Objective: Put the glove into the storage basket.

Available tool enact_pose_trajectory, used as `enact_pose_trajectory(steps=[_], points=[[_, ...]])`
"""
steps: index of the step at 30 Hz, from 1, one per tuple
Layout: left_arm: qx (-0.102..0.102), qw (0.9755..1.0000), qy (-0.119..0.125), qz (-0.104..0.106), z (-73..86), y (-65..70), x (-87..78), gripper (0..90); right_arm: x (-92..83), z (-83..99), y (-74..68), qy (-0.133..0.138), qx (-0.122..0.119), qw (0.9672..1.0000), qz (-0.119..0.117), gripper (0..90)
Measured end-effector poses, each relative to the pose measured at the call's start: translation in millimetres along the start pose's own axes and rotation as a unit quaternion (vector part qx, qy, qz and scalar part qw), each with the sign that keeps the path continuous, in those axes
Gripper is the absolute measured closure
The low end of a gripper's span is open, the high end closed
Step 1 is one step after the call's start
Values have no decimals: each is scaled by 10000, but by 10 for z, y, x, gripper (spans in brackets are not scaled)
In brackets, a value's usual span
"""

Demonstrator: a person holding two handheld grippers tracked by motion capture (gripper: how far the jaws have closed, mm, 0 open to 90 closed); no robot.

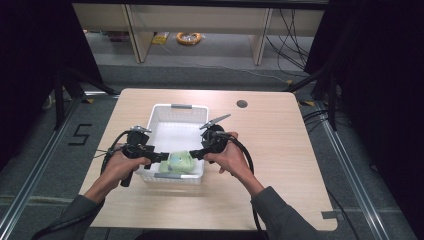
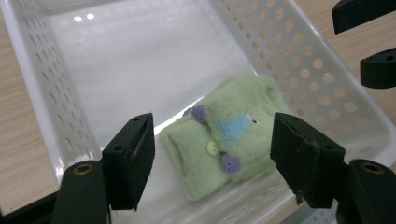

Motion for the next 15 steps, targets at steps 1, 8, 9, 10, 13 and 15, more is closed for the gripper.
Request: enact_pose_trajectory(steps=[1, 8, 9, 10, 13, 15], points=[[-10, 10000, 37, -25, 1, 13, -3, 299, -33, 14, 5, -24, 92, 9999, 69, 380], [95, 9995, 300, -41, 20, 132, -71, 291, -187, 50, 32, 266, 2, 9996, -126, 373], [41, 9994, 332, 25, 24, 169, -81, 291, -222, 71, 40, 207, -65, 9995, -207, 373], [75, 9994, 350, 20, 27, 196, -93, 292, -242, 83, 55, 257, -62, 9995, -164, 372], [225, 9992, 337, 74, 53, 302, -132, 298, -308, 138, 71, 310, -45, 9993, -214, 372], [303, 9988, 362, 117, 70, 369, -157, 297, -340, 180, 69, 375, -11, 9990, -237, 372]])
Point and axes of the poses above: each handheld gripper's, and its own axes: x roughly forward along the jaws, z roughly out of its underside, y roughly to its right, the point moved 7 cm from there along x, roughly forward along the jaws, and after that the axes turned 1 degree about -x, right-handed, at the moved point
